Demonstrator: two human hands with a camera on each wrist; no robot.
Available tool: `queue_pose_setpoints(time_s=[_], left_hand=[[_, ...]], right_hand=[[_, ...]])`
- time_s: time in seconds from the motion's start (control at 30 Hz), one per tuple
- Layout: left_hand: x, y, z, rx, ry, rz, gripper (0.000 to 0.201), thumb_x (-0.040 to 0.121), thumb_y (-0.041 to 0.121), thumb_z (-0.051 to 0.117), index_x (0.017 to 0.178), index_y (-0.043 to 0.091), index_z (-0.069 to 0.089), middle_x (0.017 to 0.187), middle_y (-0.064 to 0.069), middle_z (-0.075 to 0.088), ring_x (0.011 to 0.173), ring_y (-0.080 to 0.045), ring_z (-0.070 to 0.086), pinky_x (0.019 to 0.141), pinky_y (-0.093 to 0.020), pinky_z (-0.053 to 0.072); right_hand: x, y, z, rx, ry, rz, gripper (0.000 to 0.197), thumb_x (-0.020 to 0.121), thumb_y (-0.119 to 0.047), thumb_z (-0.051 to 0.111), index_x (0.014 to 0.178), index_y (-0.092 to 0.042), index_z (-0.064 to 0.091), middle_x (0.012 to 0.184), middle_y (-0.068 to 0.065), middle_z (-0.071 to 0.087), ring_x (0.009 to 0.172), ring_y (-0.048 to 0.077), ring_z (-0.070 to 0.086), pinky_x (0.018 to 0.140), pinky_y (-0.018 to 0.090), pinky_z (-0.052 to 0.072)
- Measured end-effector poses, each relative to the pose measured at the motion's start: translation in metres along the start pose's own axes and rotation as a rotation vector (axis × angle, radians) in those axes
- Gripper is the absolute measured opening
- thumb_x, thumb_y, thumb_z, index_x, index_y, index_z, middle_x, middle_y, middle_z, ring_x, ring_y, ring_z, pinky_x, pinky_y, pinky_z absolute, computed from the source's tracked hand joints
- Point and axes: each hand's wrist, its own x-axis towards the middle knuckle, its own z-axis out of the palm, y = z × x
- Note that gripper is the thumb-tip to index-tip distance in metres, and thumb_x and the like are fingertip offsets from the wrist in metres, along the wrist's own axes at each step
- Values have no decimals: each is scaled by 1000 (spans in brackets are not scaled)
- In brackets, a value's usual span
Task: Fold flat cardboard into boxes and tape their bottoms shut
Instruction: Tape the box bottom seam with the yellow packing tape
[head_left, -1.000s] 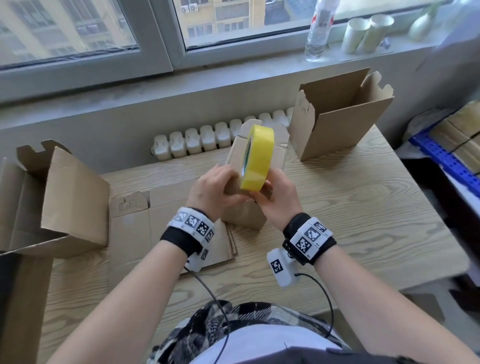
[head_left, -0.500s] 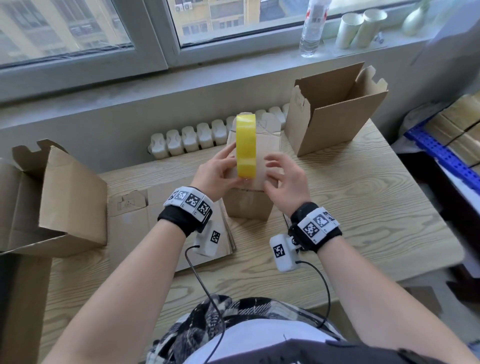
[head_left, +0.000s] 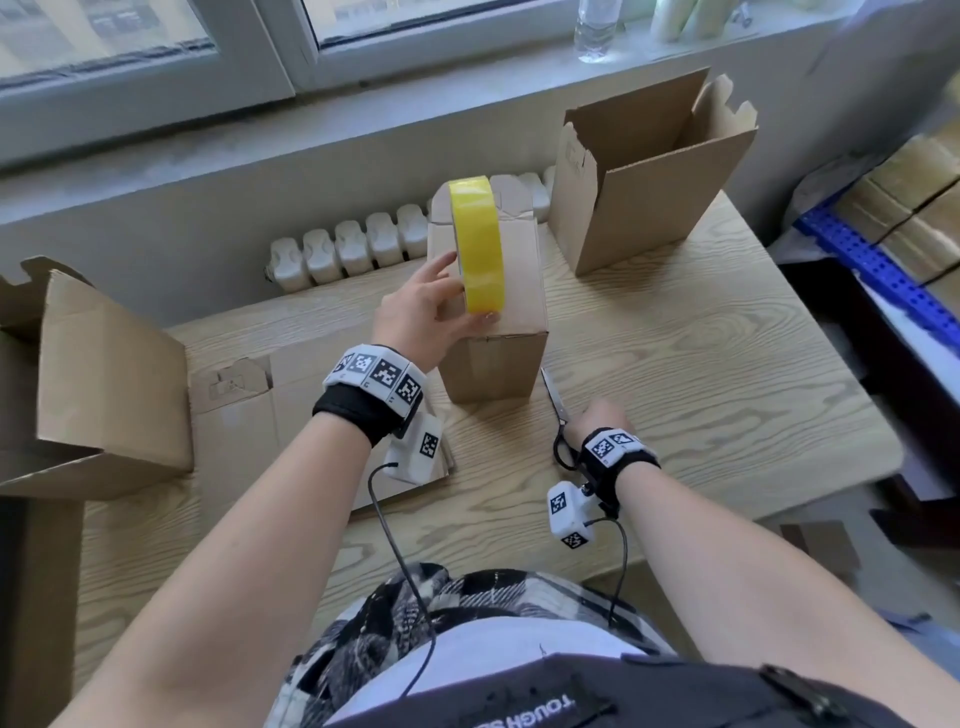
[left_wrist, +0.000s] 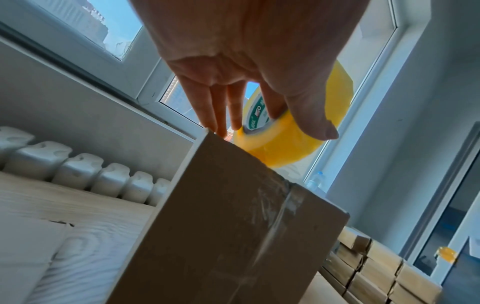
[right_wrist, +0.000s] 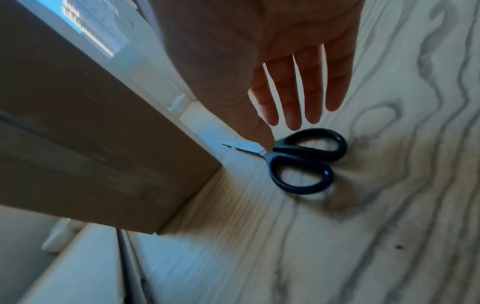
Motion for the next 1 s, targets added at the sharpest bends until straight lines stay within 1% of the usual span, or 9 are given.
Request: queue_pose_setpoints(time_s=[0.17,0.3,0.43,0.57,0.7,0.8,0.87,0.93,1.0], left_hand=[[1,-3,2,79,13,-4,51,73,82,47,113,55,62,143,24,48,115,-16,57,100,-44,45],[1,-3,0,108,5,0,46,75,84,42,106,56,61,131,16,57,105,-25,59,94,-49,46],[1,3,-6,131,-46,-5,43,80,76,45,111,53,63,134,15,55,107,-24,58,96,-45,45],[0,11,-15,103,-126,-9,38,85,67,49,117,52,62,138,22,51,106,-19,56,94,-38,44],[3,21,-25,86,-196,-4,40,83,66,44,115,53,63,135,23,52,111,-15,56,94,-32,41],[5,29,-31,91,-240,-47,67,81,75,30,119,36,68,138,16,53,115,-13,52,98,-31,38],[6,34,-33,95,-233,-95,91,78,83,20,110,15,71,122,6,63,104,-17,57,88,-33,42],[6,37,-34,85,-218,-132,100,74,88,18,103,6,68,99,-3,66,92,-21,60,81,-32,44],[6,39,-36,40,-210,-154,101,66,91,20,100,7,66,88,-2,65,88,-22,60,80,-33,44]], right_hand=[[7,11,26,-107,34,-53,25,92,-34,55,84,-11,60,100,15,69,95,36,65,74,34,52],[6,12,40,-160,89,-61,27,94,-30,54,108,-8,59,110,15,66,106,35,63,78,37,49],[8,15,40,-172,47,-77,22,96,-27,49,101,-9,62,108,15,66,104,36,63,75,35,47],[15,12,25,108,-44,37,28,86,-36,57,75,-10,60,87,15,68,84,35,66,67,33,49],[20,0,-1,462,-88,58,18,83,-26,68,97,-16,75,85,7,73,83,27,69,78,33,56],[20,-6,-20,745,-63,112,31,86,-9,65,117,-11,65,85,11,70,68,22,67,48,19,46],[16,-10,-32,908,-47,100,46,87,-3,65,131,-11,54,99,16,69,68,22,64,39,15,39],[12,-15,-43,1025,-31,24,69,82,-4,75,143,-9,44,107,19,70,80,24,66,62,21,51],[5,-22,-55,1130,-17,-93,80,72,-6,84,142,-2,44,106,19,71,89,23,68,83,28,53]])
